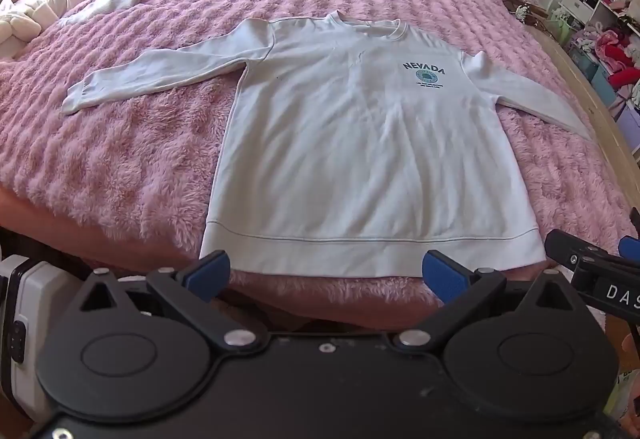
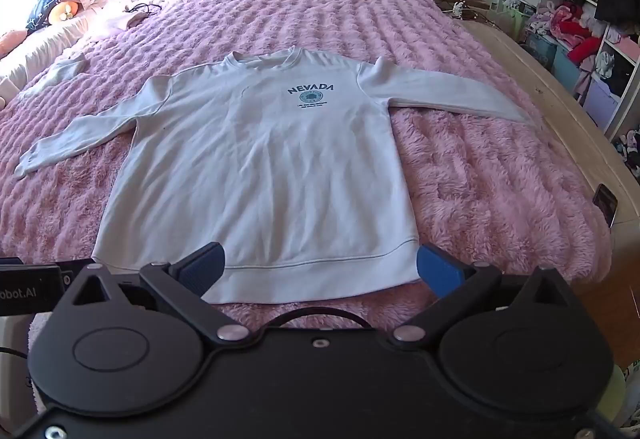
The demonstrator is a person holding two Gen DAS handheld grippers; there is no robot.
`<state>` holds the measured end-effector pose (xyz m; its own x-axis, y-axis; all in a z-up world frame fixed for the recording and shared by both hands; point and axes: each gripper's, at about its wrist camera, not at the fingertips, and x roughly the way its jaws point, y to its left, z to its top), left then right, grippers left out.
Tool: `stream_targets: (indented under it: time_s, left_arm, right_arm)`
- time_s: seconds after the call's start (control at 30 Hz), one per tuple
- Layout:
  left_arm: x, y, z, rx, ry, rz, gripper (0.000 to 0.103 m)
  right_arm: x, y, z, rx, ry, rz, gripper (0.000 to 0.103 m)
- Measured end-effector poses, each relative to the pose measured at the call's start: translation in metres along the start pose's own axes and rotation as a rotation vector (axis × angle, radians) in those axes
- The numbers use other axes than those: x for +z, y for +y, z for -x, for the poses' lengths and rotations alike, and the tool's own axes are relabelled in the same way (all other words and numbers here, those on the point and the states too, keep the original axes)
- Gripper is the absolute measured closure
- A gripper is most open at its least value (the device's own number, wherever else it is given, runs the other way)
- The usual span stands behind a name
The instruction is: Fold small clothes
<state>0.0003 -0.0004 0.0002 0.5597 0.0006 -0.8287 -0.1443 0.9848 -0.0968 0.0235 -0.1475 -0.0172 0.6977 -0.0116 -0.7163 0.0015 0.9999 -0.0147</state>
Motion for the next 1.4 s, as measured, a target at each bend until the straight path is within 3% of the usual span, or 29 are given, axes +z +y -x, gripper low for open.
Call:
stream_targets:
  time_s: [1.4]
  left_arm:
    - [-0.0011,-0.001,0.0,-0.005,0.006,-0.004,0.0]
  right_arm:
    - [0.0011,0.0035,0.0013,-0.001,-0.003,0.003,0.0]
